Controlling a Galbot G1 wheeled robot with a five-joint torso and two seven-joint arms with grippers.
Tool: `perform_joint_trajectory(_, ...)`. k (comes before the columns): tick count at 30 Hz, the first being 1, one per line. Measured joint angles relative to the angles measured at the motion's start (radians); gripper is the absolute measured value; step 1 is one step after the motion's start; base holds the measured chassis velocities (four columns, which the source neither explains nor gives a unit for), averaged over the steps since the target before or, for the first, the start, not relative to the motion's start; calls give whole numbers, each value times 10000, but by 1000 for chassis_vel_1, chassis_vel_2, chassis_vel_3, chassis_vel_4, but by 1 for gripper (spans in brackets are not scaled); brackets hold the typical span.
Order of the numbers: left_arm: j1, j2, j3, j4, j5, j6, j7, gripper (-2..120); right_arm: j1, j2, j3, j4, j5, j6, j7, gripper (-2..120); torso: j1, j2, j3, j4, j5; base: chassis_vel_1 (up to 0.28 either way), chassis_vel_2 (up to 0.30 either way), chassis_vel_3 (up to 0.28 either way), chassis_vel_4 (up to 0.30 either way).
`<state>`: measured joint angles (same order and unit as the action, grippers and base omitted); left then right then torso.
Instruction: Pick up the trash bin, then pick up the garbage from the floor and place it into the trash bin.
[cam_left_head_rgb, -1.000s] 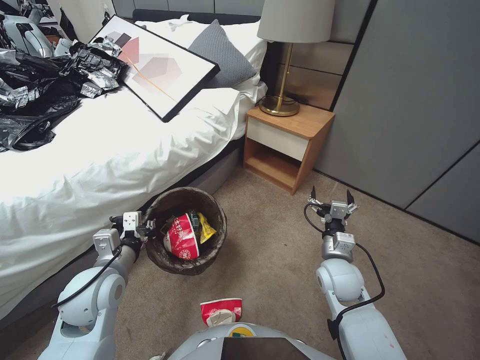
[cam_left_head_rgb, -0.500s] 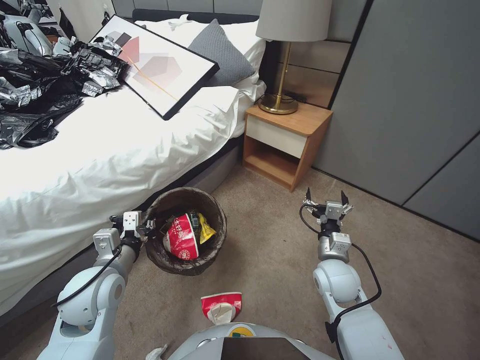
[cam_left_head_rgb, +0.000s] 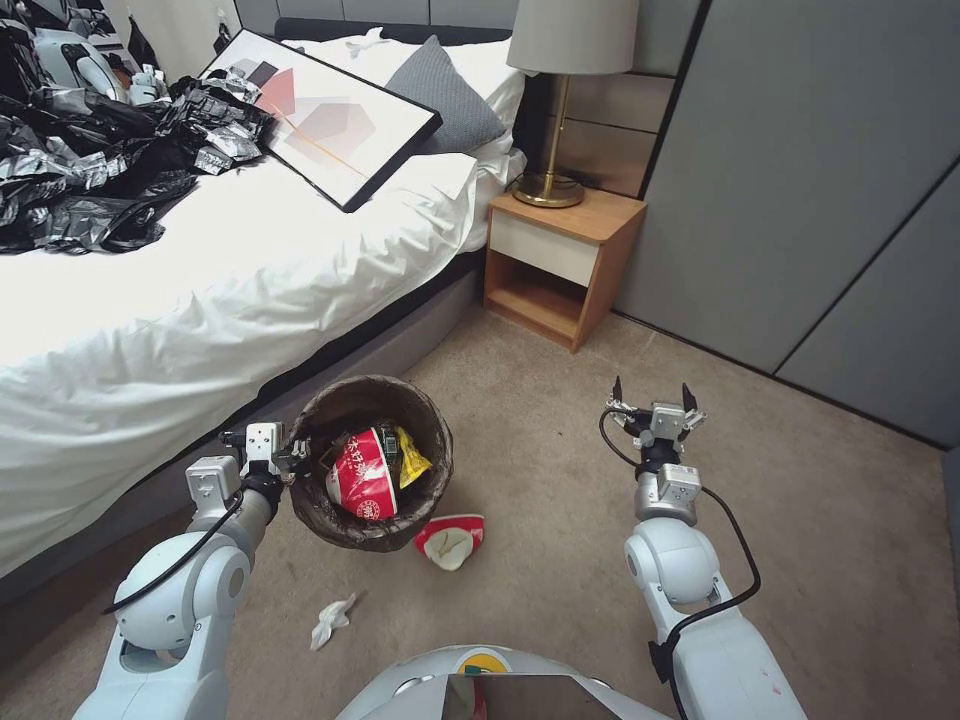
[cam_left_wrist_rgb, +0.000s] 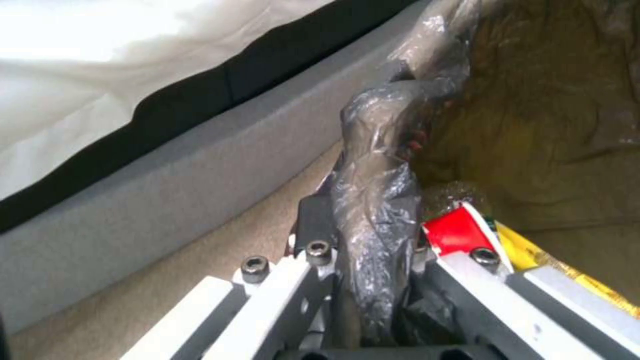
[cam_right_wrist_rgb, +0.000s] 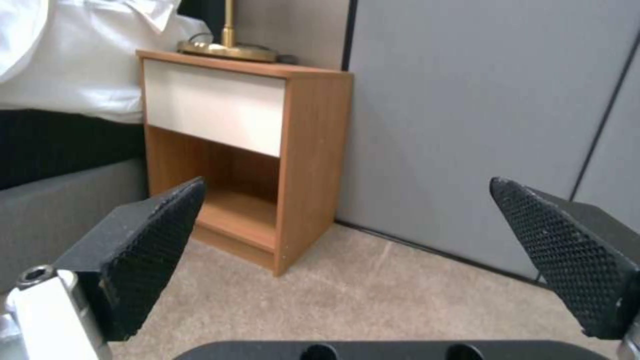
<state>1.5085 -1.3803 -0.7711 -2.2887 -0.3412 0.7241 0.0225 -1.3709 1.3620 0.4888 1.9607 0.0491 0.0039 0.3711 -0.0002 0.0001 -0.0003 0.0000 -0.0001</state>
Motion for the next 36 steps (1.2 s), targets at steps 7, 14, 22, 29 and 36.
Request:
perform_joint_trajectory(7,6,-24,2,1,-2,-24,-6,0,43,-31,-49,-9,16,-116,89,100,3,-1,4,0,2,7,10,6,4)
perform_joint_trajectory(14,3,-38,-39,1,-83,-69,-27,0,45,-83,-79,0,0,-545,185,100,2,-1,3,0,1,-4,4,6,-11)
perform_joint_trajectory(22,-35,-38,-49,-6,-337,-36,-75,0,92,-219,-93,-27,-42,-711,211,100,2,-1,3,0,1,0,0,0,0)
perform_joint_trajectory(29,-41,-18,-132,-38,-414,-8,-73,0,176,-257,-187,-104,-60,-742,212,100,2,-1,3,0,1,0,0,0,0)
perform_joint_trajectory(36,-31,-24,-143,-45,-417,21,-72,0,200,-249,-285,-152,-67,-766,213,100,2,-1,3,0,1,0,0,0,0)
